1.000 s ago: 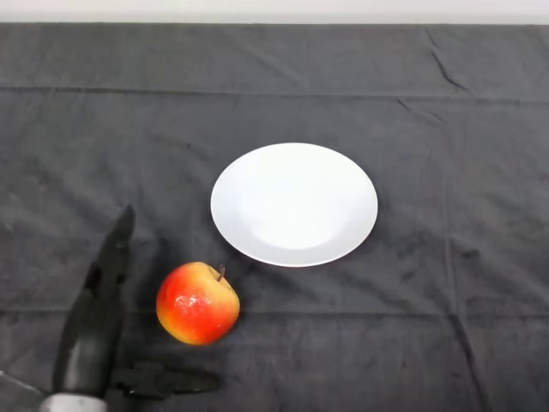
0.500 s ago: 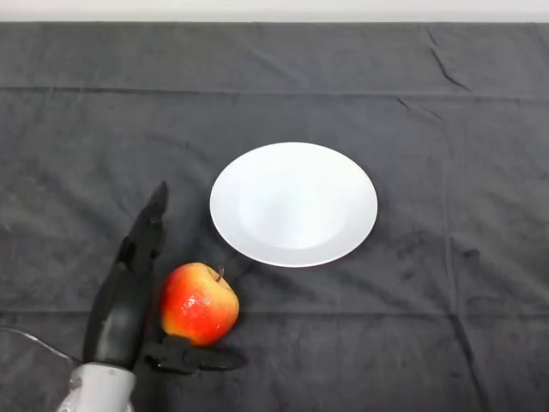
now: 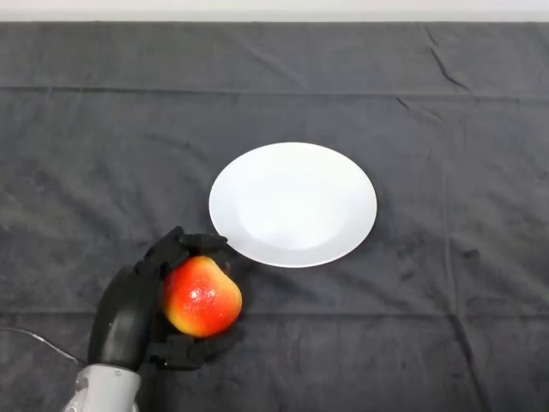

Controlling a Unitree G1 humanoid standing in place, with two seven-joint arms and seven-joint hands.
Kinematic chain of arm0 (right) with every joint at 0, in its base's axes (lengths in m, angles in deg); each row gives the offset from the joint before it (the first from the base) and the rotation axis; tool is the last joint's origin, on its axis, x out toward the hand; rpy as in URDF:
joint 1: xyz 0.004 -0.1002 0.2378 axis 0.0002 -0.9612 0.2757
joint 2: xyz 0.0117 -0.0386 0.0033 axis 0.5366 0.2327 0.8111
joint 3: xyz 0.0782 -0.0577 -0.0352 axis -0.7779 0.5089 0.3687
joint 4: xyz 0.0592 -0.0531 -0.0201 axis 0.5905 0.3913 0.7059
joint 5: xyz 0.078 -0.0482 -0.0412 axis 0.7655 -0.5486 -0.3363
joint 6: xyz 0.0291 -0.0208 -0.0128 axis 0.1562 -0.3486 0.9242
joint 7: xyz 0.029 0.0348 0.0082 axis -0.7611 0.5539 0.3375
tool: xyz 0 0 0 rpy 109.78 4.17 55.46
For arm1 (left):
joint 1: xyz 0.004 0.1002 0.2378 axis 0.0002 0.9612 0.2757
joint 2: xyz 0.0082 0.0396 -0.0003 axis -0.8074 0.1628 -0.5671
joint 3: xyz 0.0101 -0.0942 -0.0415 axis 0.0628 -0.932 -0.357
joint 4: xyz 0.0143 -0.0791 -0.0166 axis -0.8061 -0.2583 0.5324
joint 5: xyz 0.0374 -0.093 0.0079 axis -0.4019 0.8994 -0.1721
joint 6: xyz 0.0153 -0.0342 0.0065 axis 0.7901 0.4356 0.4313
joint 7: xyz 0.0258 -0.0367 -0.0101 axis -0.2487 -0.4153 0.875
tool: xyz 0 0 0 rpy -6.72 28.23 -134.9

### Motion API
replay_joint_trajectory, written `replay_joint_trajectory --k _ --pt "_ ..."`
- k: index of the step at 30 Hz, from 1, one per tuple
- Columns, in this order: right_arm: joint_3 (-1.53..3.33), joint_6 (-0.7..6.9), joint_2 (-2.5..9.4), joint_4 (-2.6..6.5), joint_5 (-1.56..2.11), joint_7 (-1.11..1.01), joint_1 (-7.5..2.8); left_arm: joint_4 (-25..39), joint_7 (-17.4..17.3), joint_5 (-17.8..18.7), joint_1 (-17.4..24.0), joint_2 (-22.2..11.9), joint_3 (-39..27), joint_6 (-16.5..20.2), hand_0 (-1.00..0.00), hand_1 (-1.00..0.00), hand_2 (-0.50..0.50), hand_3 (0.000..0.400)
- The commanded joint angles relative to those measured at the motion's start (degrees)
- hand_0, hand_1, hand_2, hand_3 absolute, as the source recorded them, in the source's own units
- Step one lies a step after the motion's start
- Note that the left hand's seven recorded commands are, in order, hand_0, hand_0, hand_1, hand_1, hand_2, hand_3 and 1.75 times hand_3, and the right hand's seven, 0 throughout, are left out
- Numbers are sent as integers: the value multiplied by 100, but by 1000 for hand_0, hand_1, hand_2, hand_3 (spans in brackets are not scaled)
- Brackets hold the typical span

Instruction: Move the apple to the plate

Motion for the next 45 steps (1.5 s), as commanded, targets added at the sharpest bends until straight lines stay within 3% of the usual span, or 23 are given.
replay_joint_trajectory --k 1,9,21,45 --pt "-50 4 -50 -102 -18 106 -11 155 79 -100 -225 -180 90 101 -1000 -1000 0 400" --pt "-48 4 -50 -101 -16 106 -11 202 161 -206 -514 -105 217 204 -1000 -1000 0 400" --pt "-47 3 -53 -96 -13 104 -10 -433 208 -197 -1433 100 455 232 -1000 -1000 0 400" --pt "-54 0 -74 -42 -4 80 8 -3098 511 327 -3168 765 1339 -541 -1000 -1000 0 400"
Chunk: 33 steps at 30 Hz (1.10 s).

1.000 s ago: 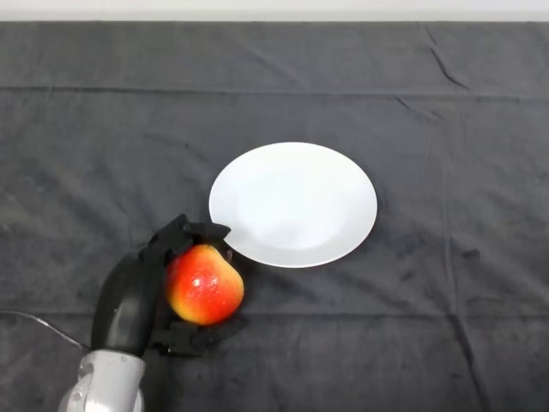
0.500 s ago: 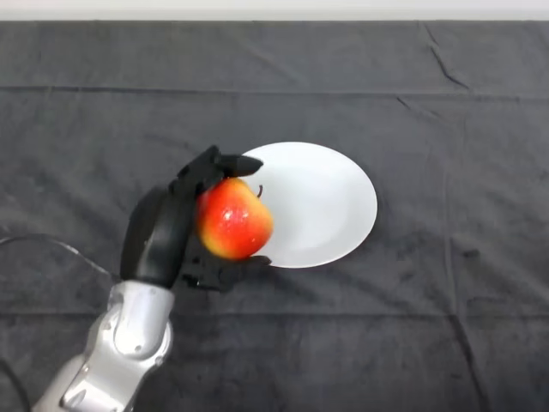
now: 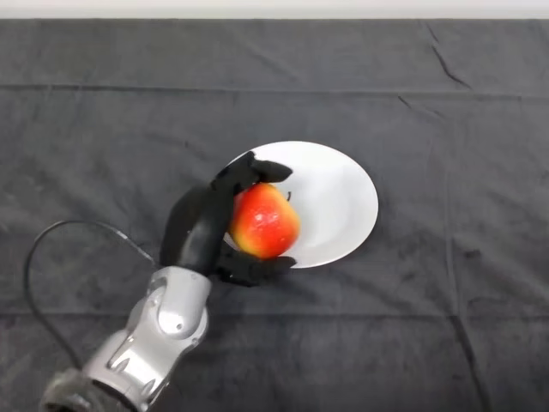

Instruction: Move the apple to the plate

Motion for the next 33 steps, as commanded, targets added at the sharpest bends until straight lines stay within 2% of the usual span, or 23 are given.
replay_joint_trajectory --k 1,9,16,25,26,27,28,29,30,31,33 --pt "-52 0 -72 4 -15 86 8 -281 103 115 -427 9 183 -176 -1000 -1000 0 400" --pt "-57 -2 -83 33 -12 72 18 -984 48 374 -813 118 399 -423 -1000 -1000 0 400" --pt "-62 -5 -91 58 -10 60 27 -1501 -2 522 -1010 155 489 -647 -1000 -1000 0 400" --pt "-67 -9 -101 87 -9 45 36 -1949 -19 658 -1193 207 542 -764 -1000 -996 -2 400" --pt "-67 -9 -102 89 -9 43 37 -1980 -20 670 -1208 210 544 -769 -1000 -729 -135 400" --pt "-68 -10 -103 92 -9 42 38 -2006 -20 680 -1222 214 546 -771 -690 -125 -282 276" --pt "-69 -10 -104 95 -9 40 39 -2033 -20 693 -1238 218 549 -773 -553 0 -276 221" --pt "-69 -11 -104 97 -9 39 40 -2054 -18 702 -1250 221 552 -774 -502 0 -251 201" --pt "-69 -11 -105 99 -10 37 41 -2070 -19 711 -1261 222 554 -775 -153 0 -76 61" --pt "-70 -12 -106 102 -10 36 42 -2087 -19 722 -1273 221 555 -778 0 0 0 0" --pt "-71 -12 -107 106 -10 33 43 -2110 -20 736 -1289 217 556 -786 0 0 0 0"
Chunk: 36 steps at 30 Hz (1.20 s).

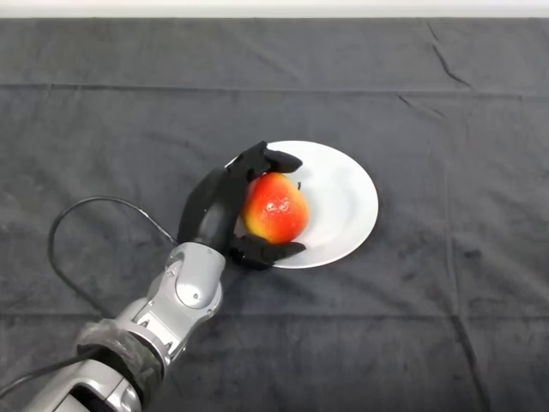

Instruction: Move the apple to the plate

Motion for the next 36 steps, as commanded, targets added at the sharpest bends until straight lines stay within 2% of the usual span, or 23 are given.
replay_joint_trajectory --k 1,12,19,28,36 --pt "-66 -13 -105 109 -16 53 43 -236 -35 62 -426 -30 138 -128 0 0 0 0" --pt "-69 -17 -110 126 -18 43 49 -142 -111 118 -435 -236 -9 -227 0 0 0 0" --pt "-70 -20 -111 130 -21 39 51 146 -196 154 -249 -551 -236 -362 0 0 0 0" --pt "-70 -22 -108 125 -24 39 49 876 -266 209 265 -1115 -666 -465 0 0 0 0" --pt "-68 -22 -102 111 -28 45 44 1644 -251 305 950 -1644 -1186 -540 0 0 0 0"
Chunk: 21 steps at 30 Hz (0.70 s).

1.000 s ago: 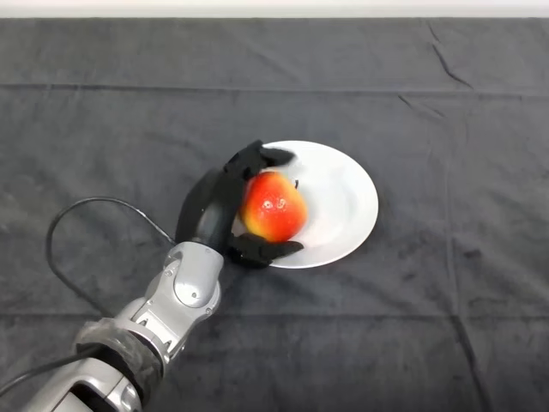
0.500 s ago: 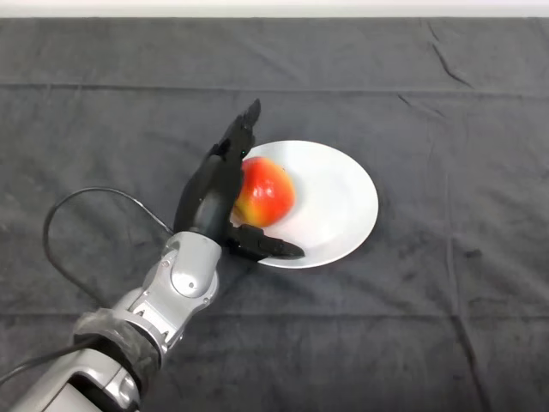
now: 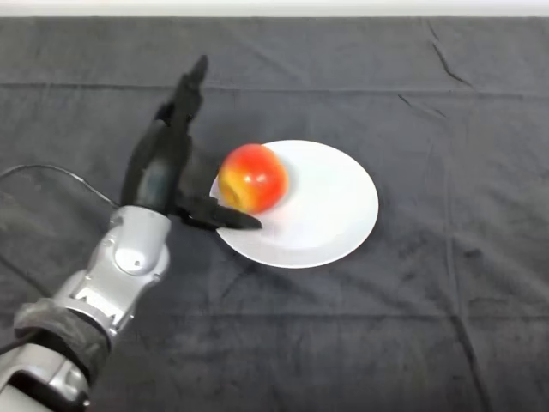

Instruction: Move the apple to the plate

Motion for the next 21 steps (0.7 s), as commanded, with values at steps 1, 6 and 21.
replay_joint_trajectory --k 1,6,21 --pt "-67 -21 -100 109 -27 68 43 351 -20 130 377 -398 -247 -88 0 0 0 0" --pt "-65 -21 -95 96 -29 73 39 914 -43 350 896 -803 -740 -121 0 0 0 0" --pt "-58 -18 -82 58 -35 91 26 2243 344 951 2659 -1434 -2486 -425 0 0 0 0"
